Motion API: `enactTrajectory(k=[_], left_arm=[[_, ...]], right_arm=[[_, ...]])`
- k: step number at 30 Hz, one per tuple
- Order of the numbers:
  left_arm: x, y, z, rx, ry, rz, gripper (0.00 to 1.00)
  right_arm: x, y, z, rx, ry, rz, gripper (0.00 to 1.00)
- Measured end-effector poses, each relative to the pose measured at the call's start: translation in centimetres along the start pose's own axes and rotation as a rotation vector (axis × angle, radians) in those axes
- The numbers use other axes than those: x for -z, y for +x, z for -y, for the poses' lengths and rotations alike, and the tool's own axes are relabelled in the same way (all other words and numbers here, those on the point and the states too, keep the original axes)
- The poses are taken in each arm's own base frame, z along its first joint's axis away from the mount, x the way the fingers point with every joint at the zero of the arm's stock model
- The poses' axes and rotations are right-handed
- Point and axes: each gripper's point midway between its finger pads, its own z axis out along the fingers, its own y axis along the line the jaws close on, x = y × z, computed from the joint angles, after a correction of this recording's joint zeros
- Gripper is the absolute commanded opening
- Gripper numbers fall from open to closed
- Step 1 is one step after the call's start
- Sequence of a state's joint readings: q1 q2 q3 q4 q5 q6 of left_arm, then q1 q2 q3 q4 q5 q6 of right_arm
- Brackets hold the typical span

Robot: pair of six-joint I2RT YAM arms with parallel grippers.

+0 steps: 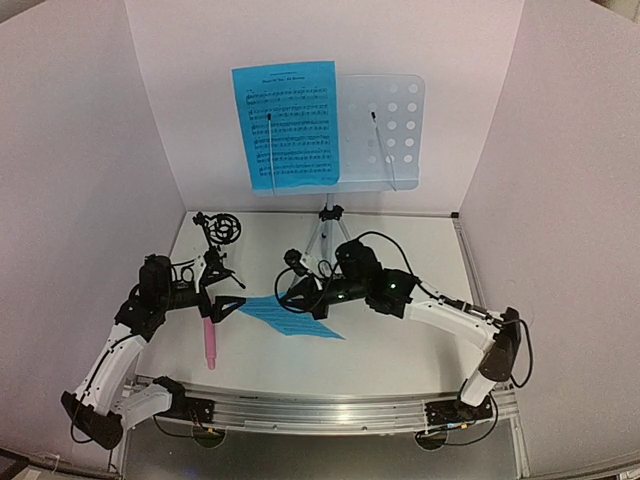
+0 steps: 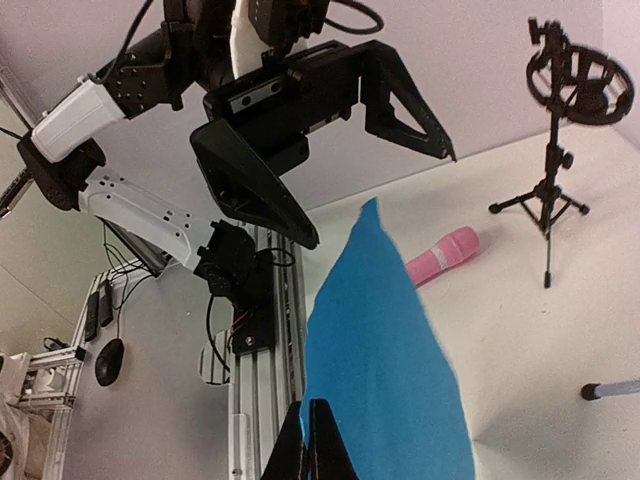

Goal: Set up the instrument practice props

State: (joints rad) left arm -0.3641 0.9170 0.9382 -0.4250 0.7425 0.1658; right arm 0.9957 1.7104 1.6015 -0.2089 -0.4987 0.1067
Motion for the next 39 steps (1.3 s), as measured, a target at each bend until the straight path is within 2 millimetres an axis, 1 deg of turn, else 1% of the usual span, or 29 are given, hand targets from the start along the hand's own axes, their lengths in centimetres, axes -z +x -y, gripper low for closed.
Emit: enactTrajectory(k=[2,5,8,11,14,17,18,19,20,23,24,26,30,31,33,39], left_arm=[[0.7,-1.2,0.6,-0.038,0.0,0.031,1.0],[1.3,-2.4,1.3,-0.075,0.015,0.061,1.0],[1.6,-2.9,2.0,-0.096,0.044,0.079,1.0],[1.7,-3.1,2.7,-0.114,0.085,0.092,1.0],[1.8,-3.6,3.5,-0.139,0.13,0.113,1.0],[1.8,-4.6,4.2,-0.158,0.18,0.138,0.99],[1.8,-4.9,4.4,-0.162,0.197,0.148,0.98],[1.7,-5.3,4.5,-0.158,0.215,0.157,0.95],[1.6,-5.7,4.6,-0.156,0.233,0.168,0.89],[1.1,-6.2,4.7,-0.144,0.28,0.185,0.67],[1.0,-6.3,4.8,-0.129,0.295,0.185,0.55],[0.9,-6.7,5.0,-0.138,0.32,0.199,0.37],[1.2,-7.9,5.7,-0.128,0.36,0.233,0.08],[1.4,-8.4,6.0,-0.12,0.371,0.244,0.02],[1.8,-9.2,6.4,-0.124,0.392,0.266,0.0],[2.7,-11.1,7.5,-0.089,0.433,0.294,0.0]], right_arm=[[1.7,-1.3,-0.7,0.055,0.021,0.021,0.0],[3.7,-3.5,-1.6,0.135,0.045,0.06,0.0],[5.5,-5.9,-2.9,0.207,0.06,0.107,0.0],[7.4,-8.9,-4.5,0.28,0.065,0.173,0.0],[9.2,-11.5,-6.1,0.349,0.064,0.235,0.0],[10.5,-13.3,-7.2,0.398,0.065,0.28,0.0],[10.9,-13.8,-7.6,0.41,0.065,0.294,0.0],[11.3,-14.3,-7.9,0.423,0.065,0.305,0.0],[11.7,-14.8,-8.2,0.435,0.065,0.317,0.0],[12.6,-15.9,-9.0,0.464,0.063,0.347,0.0],[12.8,-16.2,-9.2,0.469,0.063,0.355,0.0],[13.1,-16.5,-9.5,0.477,0.064,0.366,0.0],[13.4,-16.8,-9.5,0.48,0.073,0.373,0.0],[13.3,-16.8,-9.4,0.477,0.077,0.371,0.0],[13.4,-16.9,-9.1,0.472,0.087,0.371,0.0],[14.0,-17.9,-7.7,0.424,0.134,0.393,0.0]])
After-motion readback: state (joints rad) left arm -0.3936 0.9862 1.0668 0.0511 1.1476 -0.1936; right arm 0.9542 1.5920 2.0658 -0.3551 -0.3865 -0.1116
